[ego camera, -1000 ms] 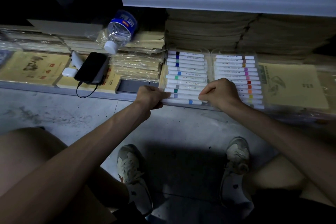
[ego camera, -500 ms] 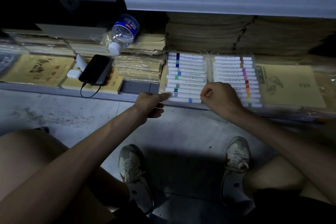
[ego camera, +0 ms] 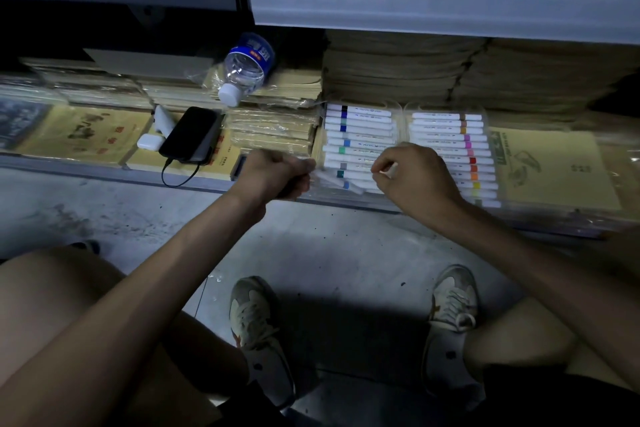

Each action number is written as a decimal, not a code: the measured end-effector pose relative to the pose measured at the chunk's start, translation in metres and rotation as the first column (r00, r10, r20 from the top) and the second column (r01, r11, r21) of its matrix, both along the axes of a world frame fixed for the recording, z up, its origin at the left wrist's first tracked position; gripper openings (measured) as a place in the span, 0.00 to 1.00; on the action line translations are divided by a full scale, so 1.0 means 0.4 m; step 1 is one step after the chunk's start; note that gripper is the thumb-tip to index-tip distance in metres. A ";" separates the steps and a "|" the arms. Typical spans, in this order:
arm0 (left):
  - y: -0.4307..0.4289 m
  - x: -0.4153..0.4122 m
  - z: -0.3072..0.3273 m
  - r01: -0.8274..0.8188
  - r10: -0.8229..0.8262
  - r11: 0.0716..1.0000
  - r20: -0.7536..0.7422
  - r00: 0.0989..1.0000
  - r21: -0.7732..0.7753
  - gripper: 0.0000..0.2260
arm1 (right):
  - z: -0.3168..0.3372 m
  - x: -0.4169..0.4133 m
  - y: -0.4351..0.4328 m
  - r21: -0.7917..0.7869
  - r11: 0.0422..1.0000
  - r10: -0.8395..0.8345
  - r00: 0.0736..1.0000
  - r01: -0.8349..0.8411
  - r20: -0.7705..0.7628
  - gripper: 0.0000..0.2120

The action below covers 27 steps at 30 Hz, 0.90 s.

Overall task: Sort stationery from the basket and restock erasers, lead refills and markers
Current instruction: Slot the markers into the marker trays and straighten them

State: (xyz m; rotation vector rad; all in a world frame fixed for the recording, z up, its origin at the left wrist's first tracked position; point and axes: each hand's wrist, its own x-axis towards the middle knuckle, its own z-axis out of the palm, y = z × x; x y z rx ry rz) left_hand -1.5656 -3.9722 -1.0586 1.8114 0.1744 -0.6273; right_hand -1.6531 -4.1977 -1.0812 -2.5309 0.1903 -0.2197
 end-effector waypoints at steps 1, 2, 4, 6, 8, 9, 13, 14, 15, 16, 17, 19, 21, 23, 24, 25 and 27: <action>-0.002 0.003 0.014 0.018 -0.017 1.000 0.047 0.999 -0.022 0.11 | 0.017 0.005 0.011 0.035 0.999 0.014 0.999 -0.015 0.033 0.03; -0.007 0.005 0.026 0.032 -0.027 0.998 0.087 0.996 -0.051 0.11 | 0.036 0.011 0.023 0.074 0.997 0.033 0.998 -0.037 0.058 0.03; -0.023 0.010 0.049 0.064 -0.049 0.993 0.155 0.987 -0.094 0.13 | 0.068 0.021 0.045 0.152 0.984 0.083 0.993 -0.095 0.080 0.07; -0.045 0.008 0.068 0.096 -0.070 0.987 0.195 0.978 -0.128 0.14 | 0.089 0.029 0.062 0.207 0.970 0.115 0.991 -0.127 0.073 0.11; -0.068 0.002 0.079 0.131 -0.093 0.978 0.217 0.972 -0.165 0.15 | 0.098 0.037 0.071 0.283 0.954 0.086 0.994 -0.100 0.061 0.09; -0.077 -0.001 0.082 0.142 -0.098 0.972 0.224 0.970 -0.188 0.16 | 0.100 0.040 0.071 0.335 0.940 0.054 0.997 -0.069 0.054 0.07; -0.095 -0.010 0.085 0.160 -0.102 0.941 0.202 0.974 -0.299 0.16 | 0.099 0.044 0.052 0.429 0.903 -0.061 0.997 0.036 0.044 0.04; -0.095 -0.011 0.083 0.160 -0.105 0.939 0.190 0.976 -0.304 0.16 | 0.099 0.040 0.045 0.443 0.895 -0.079 0.995 0.046 0.055 0.04; -0.093 -0.011 0.080 0.151 -0.101 0.944 0.179 0.979 -0.295 0.16 | 0.100 0.034 0.037 0.473 0.880 -0.085 0.994 0.045 0.064 0.03; -0.089 -0.008 0.073 0.133 -0.089 0.953 0.168 0.982 -0.271 0.16 | 0.099 0.030 0.026 0.506 0.862 -0.085 0.994 0.041 0.065 0.04; -0.083 -0.005 0.062 0.106 -0.071 0.966 0.153 0.986 -0.234 0.14 | 0.097 0.024 0.015 0.529 0.847 -0.083 0.995 0.042 0.054 0.04; -0.063 0.007 0.028 0.047 -0.033 0.991 0.113 0.993 -0.127 0.11 | 0.086 0.015 -0.011 0.548 0.834 -0.083 0.997 0.068 0.001 0.05; -0.039 0.013 -0.014 0.022 -0.020 0.999 0.078 0.997 -0.025 0.08 | 0.062 0.004 -0.039 0.545 0.834 -0.065 0.996 0.091 -0.067 0.06; -0.017 0.012 -0.055 0.032 -0.033 0.999 0.043 0.999 0.038 0.05 | 0.031 -0.010 -0.059 0.554 0.826 -0.037 0.991 0.105 -0.132 0.06; -0.010 0.009 -0.074 0.043 -0.044 0.997 0.018 0.999 0.058 0.05 | 0.016 -0.016 -0.065 0.566 0.818 -0.022 0.988 0.107 -0.155 0.05; -0.004 0.005 -0.092 0.056 -0.056 0.996 -0.009 0.998 0.075 0.06 | 0.004 -0.022 -0.070 0.578 0.809 -0.005 0.985 0.104 -0.170 0.05; 0.001 -0.002 -0.120 0.084 -0.080 0.992 -0.052 0.995 0.093 0.09 | -0.015 -0.028 -0.070 0.599 0.795 0.019 0.983 0.095 -0.182 0.05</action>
